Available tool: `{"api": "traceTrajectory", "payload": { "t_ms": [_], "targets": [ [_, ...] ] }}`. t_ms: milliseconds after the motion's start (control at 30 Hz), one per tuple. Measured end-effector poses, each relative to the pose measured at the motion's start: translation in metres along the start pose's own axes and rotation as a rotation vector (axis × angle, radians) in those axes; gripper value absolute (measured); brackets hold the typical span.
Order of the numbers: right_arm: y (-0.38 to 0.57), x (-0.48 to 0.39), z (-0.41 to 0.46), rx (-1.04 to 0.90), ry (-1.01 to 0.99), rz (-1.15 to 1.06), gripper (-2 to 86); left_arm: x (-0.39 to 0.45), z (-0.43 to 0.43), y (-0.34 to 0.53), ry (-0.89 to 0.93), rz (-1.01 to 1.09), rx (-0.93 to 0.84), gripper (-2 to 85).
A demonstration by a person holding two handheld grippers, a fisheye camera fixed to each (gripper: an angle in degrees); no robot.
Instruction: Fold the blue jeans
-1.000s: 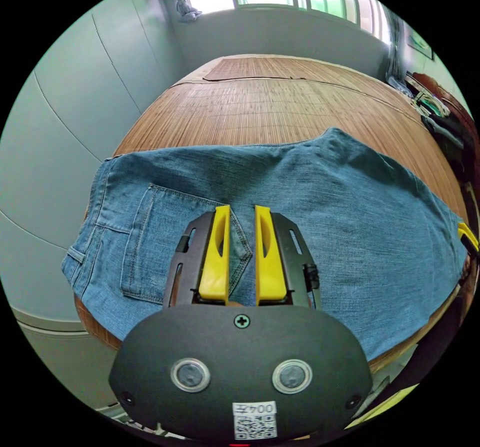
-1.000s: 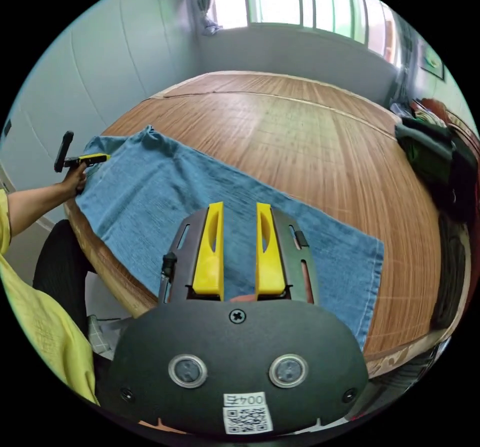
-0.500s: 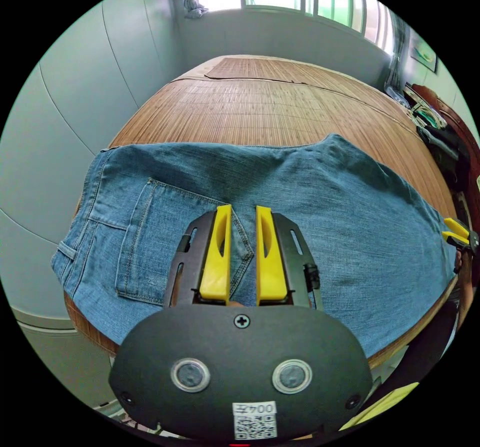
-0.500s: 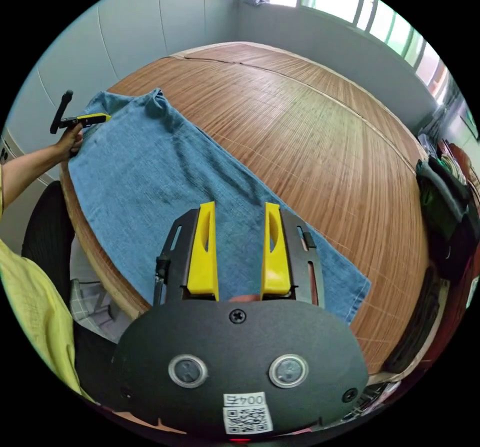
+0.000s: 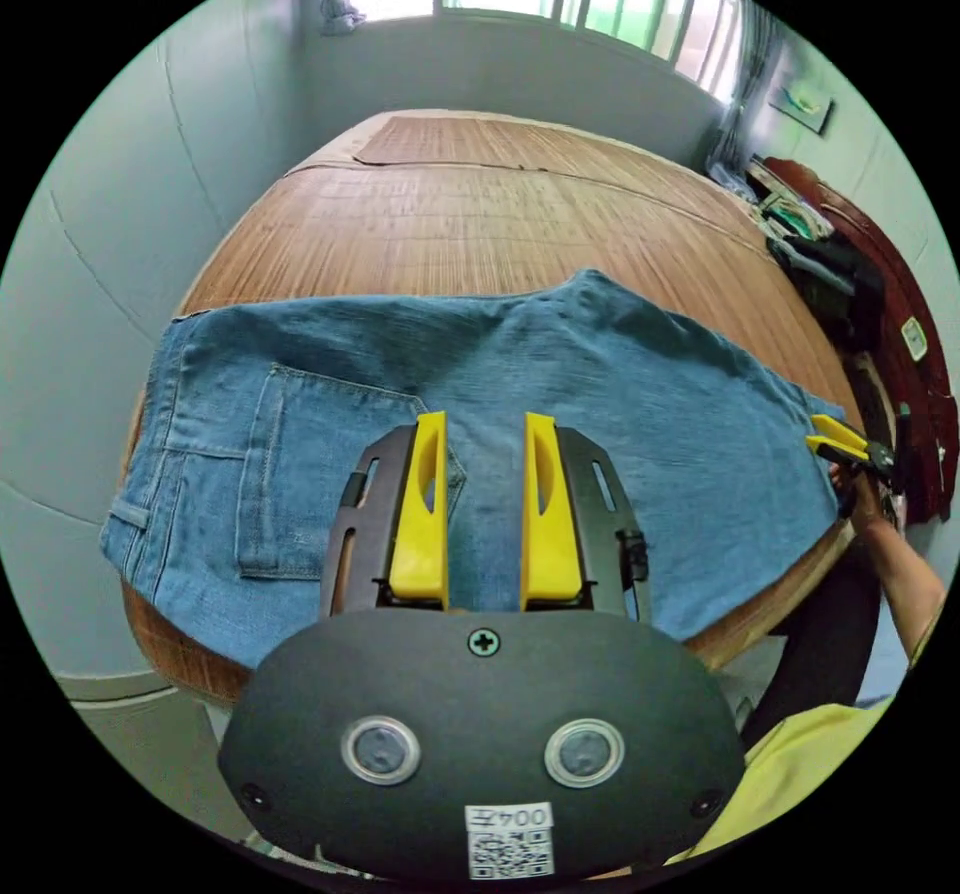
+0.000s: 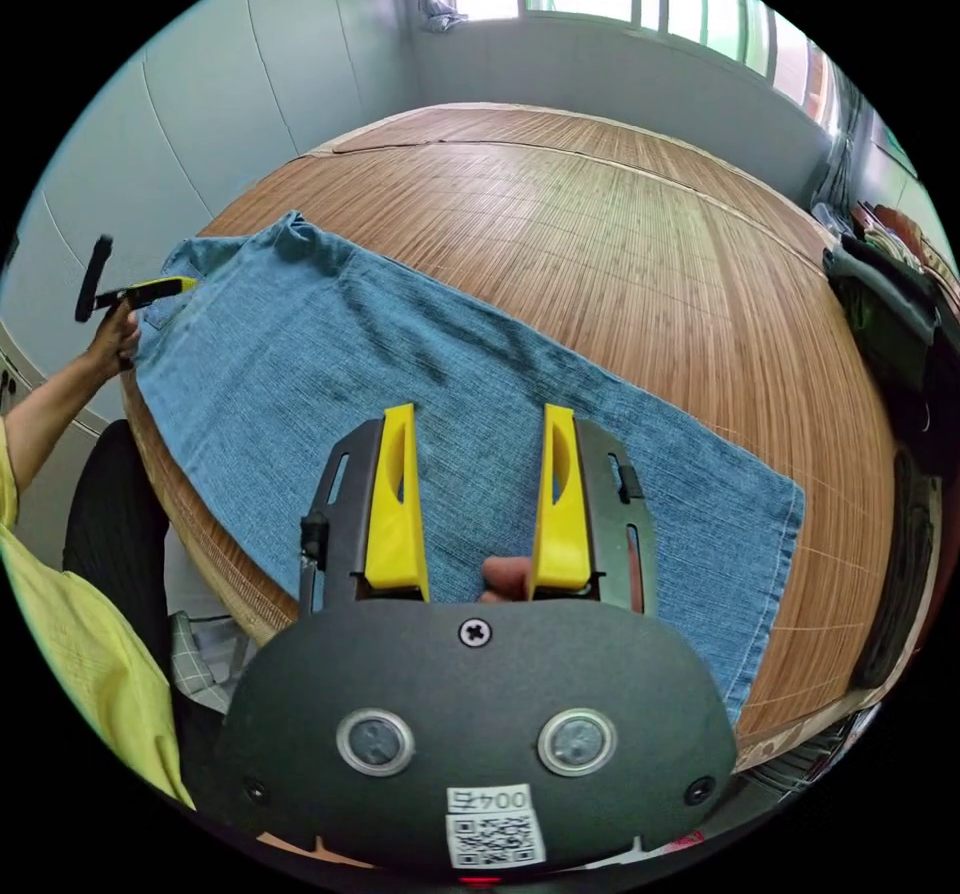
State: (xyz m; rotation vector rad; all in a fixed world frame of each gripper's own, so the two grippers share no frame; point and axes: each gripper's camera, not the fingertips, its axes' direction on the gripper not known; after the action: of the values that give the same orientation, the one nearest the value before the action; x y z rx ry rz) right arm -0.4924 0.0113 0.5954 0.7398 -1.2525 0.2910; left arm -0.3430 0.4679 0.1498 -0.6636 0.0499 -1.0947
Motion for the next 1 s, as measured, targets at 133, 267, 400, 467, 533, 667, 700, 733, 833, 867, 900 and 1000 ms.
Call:
{"api": "traceTrajectory", "payload": {
  "t_ms": [133,267,400,467,533,667,700,733,833,867,900,1000],
  "targets": [
    [0.001,0.004,0.0,0.002,-0.006,0.003,17.4,-0.04,-0.046,0.048,-0.063,-0.173,0.167,9.5],
    [0.003,0.005,0.001,0.001,-0.001,0.002,17.4,-0.095,-0.032,0.073,-0.111,-0.225,0.056,3.9],
    [0.004,0.005,0.001,0.002,0.004,0.0,17.4,-0.107,-0.035,0.057,-0.051,-0.274,-0.014,1.9],
    [0.005,0.006,0.001,0.004,0.0,0.002,17.4,-0.083,-0.061,0.036,-0.054,-0.207,0.1,1.1],
    [0.006,0.007,0.001,0.005,-0.003,0.004,17.4,-0.052,-0.069,0.01,0.04,-0.08,0.165,0.8],
    [0.008,0.007,0.001,0.007,-0.006,0.005,17.4,0.059,-0.04,-0.073,0.058,0.319,0.09,0.8],
    [0.008,0.007,0.001,0.008,-0.006,0.005,17.4,0.077,-0.033,-0.083,0.042,0.39,0.071,0.8],
    [0.008,0.006,0.001,0.007,-0.006,0.005,17.4,0.112,-0.017,-0.099,-0.002,0.525,0.023,1.0],
    [0.009,0.005,0.002,0.008,-0.004,0.004,17.3,0.179,0.021,-0.123,-0.095,0.816,-0.102,1.6],
    [0.01,0.005,0.002,0.009,-0.006,0.005,17.3,0.196,0.032,-0.129,-0.129,0.882,-0.128,1.8],
    [0.01,0.005,0.002,0.009,-0.007,0.005,17.3,0.204,0.037,-0.131,-0.139,0.913,-0.138,1.9],
    [0.011,0.004,0.002,0.01,-0.011,0.007,17.3,0.231,0.055,-0.139,-0.155,1.008,-0.184,2.9]
  ]
}}
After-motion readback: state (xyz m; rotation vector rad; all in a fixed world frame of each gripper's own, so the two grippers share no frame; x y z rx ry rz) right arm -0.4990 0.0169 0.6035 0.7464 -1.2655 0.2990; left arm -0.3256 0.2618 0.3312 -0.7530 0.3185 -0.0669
